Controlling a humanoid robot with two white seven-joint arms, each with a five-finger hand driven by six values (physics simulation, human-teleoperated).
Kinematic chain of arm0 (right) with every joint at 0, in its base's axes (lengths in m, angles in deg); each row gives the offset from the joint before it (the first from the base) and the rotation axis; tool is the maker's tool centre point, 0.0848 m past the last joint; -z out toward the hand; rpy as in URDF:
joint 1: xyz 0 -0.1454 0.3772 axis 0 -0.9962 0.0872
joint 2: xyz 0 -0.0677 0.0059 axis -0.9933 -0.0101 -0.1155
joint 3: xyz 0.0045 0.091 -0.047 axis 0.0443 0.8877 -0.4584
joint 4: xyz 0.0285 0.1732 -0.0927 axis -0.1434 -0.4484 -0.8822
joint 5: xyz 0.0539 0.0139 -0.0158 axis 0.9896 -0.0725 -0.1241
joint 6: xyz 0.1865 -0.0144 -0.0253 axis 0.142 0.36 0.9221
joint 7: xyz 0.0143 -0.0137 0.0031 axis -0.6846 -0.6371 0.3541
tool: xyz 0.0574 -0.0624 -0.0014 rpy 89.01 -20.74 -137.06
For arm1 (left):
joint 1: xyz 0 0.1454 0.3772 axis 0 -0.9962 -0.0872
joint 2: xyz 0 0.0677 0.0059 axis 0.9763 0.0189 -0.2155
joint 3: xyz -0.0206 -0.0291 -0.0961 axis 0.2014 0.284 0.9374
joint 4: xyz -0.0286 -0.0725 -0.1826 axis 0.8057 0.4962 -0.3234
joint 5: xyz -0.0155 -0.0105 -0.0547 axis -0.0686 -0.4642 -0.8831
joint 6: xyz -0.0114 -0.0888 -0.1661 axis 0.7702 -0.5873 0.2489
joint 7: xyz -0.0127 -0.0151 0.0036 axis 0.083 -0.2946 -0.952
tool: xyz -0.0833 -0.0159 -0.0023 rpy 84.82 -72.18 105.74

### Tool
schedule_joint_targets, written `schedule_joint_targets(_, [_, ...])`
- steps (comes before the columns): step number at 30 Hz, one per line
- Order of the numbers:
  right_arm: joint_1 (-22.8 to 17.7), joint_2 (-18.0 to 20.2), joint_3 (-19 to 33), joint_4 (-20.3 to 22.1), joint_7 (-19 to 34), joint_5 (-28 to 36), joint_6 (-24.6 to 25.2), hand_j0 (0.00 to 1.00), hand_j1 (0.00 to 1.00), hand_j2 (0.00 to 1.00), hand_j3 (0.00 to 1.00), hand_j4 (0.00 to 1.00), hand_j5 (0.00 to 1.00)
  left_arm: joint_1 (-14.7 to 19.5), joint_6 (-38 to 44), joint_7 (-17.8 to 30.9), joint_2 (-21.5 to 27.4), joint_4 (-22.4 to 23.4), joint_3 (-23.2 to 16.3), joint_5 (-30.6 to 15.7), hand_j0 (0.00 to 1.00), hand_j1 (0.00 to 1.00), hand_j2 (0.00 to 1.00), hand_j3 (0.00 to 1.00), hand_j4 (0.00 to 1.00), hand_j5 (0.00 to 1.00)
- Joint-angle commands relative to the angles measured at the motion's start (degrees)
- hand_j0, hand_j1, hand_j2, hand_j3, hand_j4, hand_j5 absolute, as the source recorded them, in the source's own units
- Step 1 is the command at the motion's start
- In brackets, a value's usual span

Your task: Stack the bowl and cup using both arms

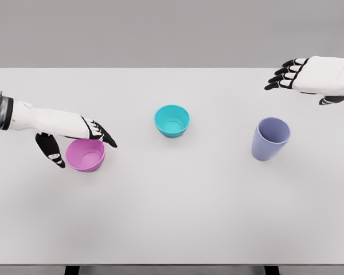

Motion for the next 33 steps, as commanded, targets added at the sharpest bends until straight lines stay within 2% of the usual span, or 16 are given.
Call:
schedule_joint_targets(1, [0.0,0.07,0.04,0.0,-0.02,0.17,0.14,1.0,1.0,1.0,1.0,1.0,1.0,0.0,0.13,-0.01,-0.16,0.15,0.18,-0.13,1.0,1.0,1.0,1.0,1.0,1.0])
schedule_joint_targets(13, [0.09,0.07,0.04,0.0,-0.02,0.17,0.14,1.0,1.0,1.0,1.0,1.0,1.0,-0.88,0.13,-0.01,-1.12,1.65,0.27,-0.22,1.0,1.0,1.0,1.0,1.0,1.0])
schedule_joint_targets(33, [0.0,0.07,0.04,-0.09,-0.02,0.17,0.14,1.0,1.0,1.0,1.0,1.0,1.0,-4.22,0.13,-0.01,-2.35,2.79,2.2,-0.13,1.0,1.0,1.0,1.0,1.0,1.0])
